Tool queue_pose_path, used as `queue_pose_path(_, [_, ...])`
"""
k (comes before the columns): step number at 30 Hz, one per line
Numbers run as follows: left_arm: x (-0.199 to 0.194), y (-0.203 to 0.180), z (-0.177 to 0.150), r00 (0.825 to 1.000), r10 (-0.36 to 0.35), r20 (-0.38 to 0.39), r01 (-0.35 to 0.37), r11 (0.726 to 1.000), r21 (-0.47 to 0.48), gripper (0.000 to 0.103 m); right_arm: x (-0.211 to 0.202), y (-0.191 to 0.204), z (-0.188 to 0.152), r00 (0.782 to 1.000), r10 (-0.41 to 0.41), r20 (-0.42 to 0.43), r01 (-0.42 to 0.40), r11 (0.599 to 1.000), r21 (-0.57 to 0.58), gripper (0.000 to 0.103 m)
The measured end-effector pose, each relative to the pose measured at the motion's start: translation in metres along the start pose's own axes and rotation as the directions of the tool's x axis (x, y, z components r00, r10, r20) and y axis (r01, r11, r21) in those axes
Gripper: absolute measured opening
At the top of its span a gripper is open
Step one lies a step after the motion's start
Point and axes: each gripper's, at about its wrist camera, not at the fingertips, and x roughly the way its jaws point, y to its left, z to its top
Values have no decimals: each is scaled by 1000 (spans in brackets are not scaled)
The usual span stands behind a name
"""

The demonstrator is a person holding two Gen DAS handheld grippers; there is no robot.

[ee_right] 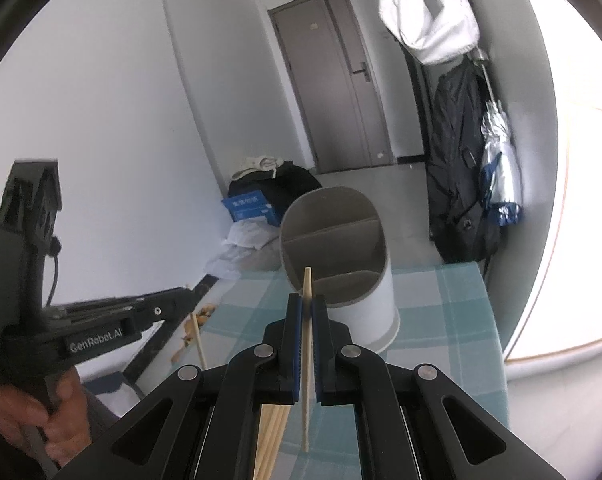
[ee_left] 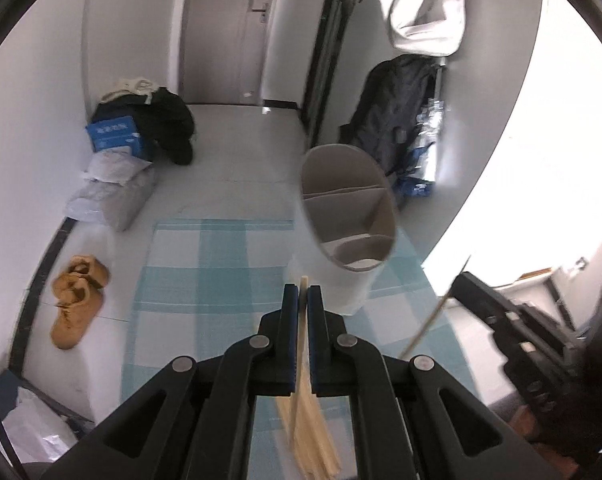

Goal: Organize utensils

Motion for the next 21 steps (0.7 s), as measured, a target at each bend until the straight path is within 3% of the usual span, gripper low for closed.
queue_pose_path(11, [-10,-24,24,998,-57,-6,57,997,42,0,-4,-3,13,1000,19,23,-19,1000,6,4])
queue_pose_path(21, [-18,-29,76,991,-132,12,131,991,27,0,-15,-13,67,997,22,72,-22,1000,0,4])
